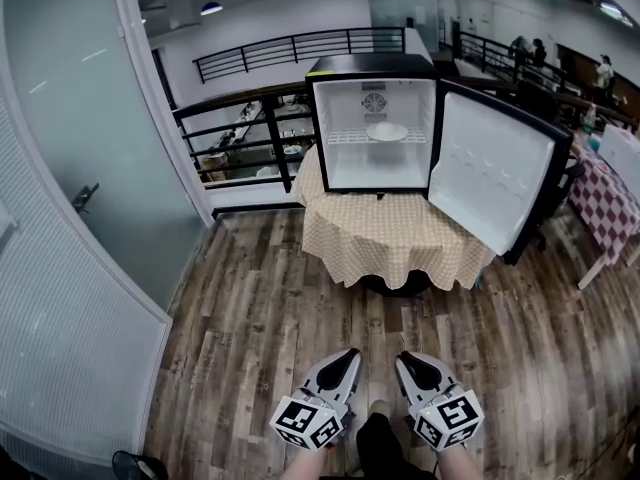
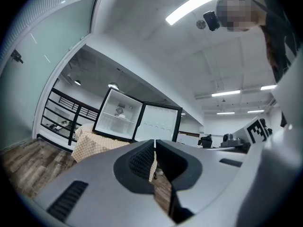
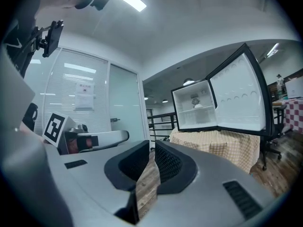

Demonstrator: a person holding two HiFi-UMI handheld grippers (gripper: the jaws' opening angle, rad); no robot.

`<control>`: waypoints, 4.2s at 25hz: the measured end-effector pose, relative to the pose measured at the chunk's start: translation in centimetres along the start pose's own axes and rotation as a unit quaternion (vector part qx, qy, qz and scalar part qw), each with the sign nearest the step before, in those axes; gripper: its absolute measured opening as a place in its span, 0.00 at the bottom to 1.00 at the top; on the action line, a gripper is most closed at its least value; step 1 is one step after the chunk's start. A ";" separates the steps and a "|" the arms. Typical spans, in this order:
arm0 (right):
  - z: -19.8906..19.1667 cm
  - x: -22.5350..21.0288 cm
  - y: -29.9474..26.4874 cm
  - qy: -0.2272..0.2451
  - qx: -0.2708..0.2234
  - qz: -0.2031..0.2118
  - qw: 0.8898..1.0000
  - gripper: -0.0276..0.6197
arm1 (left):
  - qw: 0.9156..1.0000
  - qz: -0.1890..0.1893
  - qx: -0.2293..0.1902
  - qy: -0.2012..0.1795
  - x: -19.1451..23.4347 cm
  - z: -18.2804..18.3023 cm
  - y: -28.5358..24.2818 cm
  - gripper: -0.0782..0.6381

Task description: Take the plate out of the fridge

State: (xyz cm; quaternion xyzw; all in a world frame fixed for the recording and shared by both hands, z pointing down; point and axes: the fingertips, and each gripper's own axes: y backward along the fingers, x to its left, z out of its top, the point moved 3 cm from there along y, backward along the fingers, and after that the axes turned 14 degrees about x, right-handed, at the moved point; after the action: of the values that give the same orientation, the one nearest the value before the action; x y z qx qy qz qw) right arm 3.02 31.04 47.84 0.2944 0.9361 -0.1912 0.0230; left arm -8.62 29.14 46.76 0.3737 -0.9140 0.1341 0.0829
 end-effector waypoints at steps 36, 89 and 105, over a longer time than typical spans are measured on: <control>11.2 -16.0 -20.1 0.007 0.013 0.037 0.999 0.13 | 1.000 0.007 0.004 -0.003 15.3 9.0 -20.7 0.13; 21.6 -31.0 -42.6 -0.076 0.012 -0.042 0.996 0.13 | 0.994 -0.101 0.029 -0.010 33.7 17.9 -42.6 0.13; 26.0 -38.7 -42.9 -0.257 -0.072 -0.043 0.963 0.13 | 0.993 -0.118 0.020 -0.011 33.9 20.2 -48.3 0.13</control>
State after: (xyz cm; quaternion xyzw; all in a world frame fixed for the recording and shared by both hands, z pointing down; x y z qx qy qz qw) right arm 9.16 -31.99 44.59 0.1923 0.9220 -0.1929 0.2754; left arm 0.46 -32.49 44.96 0.4821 -0.8614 0.1379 0.0804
